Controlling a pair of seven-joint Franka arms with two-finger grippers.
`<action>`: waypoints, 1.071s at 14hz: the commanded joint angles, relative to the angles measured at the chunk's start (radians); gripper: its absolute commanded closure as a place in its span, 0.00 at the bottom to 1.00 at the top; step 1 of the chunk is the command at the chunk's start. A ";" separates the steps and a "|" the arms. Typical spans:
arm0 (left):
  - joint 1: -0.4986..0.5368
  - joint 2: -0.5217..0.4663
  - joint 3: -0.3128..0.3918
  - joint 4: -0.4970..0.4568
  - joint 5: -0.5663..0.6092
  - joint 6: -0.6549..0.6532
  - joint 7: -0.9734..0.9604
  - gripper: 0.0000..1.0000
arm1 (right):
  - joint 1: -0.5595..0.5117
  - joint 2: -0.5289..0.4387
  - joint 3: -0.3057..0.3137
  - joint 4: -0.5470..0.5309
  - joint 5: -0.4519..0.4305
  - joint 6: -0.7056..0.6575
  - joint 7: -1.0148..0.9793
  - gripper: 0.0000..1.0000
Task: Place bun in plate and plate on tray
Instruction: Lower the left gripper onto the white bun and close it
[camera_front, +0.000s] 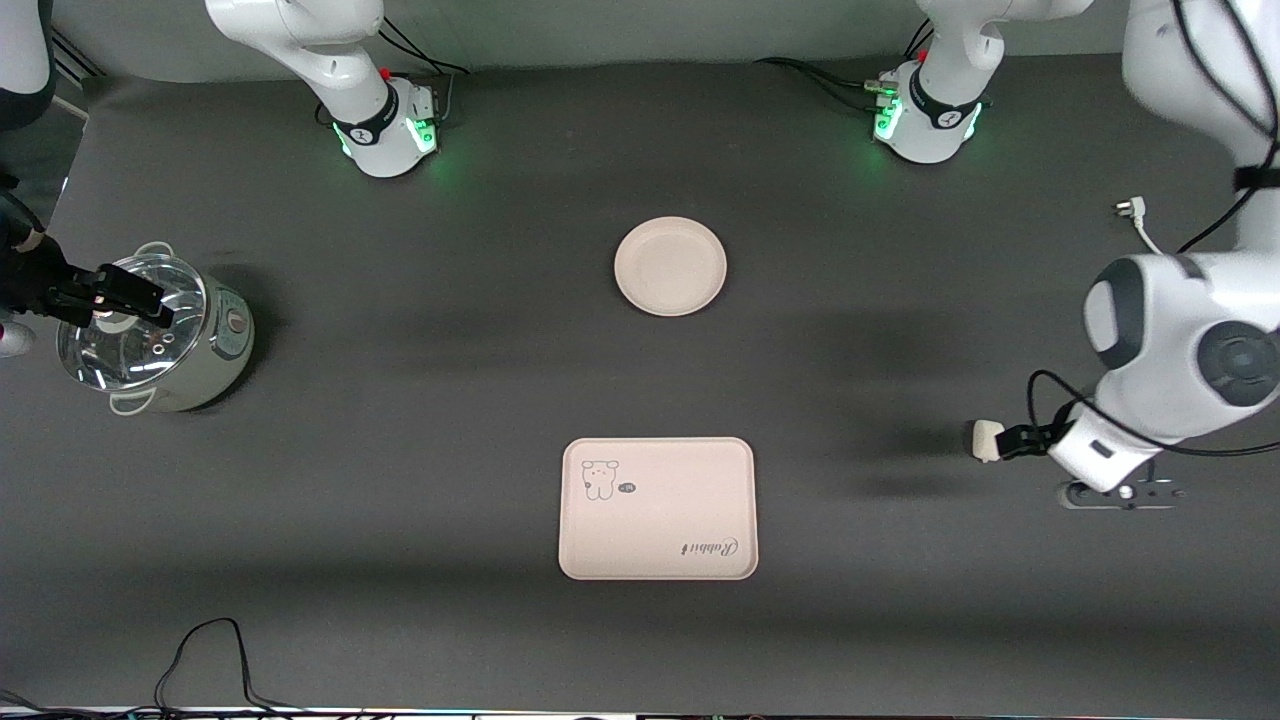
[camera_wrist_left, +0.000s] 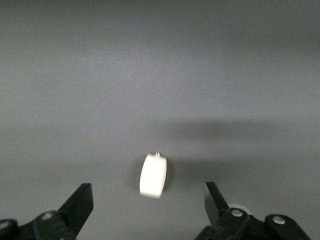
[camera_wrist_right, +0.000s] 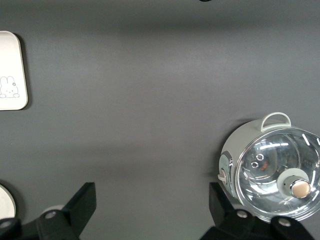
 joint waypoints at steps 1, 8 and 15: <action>-0.006 0.051 0.006 -0.048 0.019 0.112 0.005 0.01 | 0.000 -0.017 0.001 -0.016 -0.019 0.000 -0.017 0.00; -0.004 0.060 0.006 -0.255 0.018 0.351 0.040 0.01 | 0.000 -0.016 0.001 -0.016 -0.017 0.000 -0.019 0.00; -0.010 0.082 0.006 -0.243 0.008 0.331 0.028 1.00 | 0.000 -0.017 0.001 -0.014 -0.019 0.000 -0.017 0.00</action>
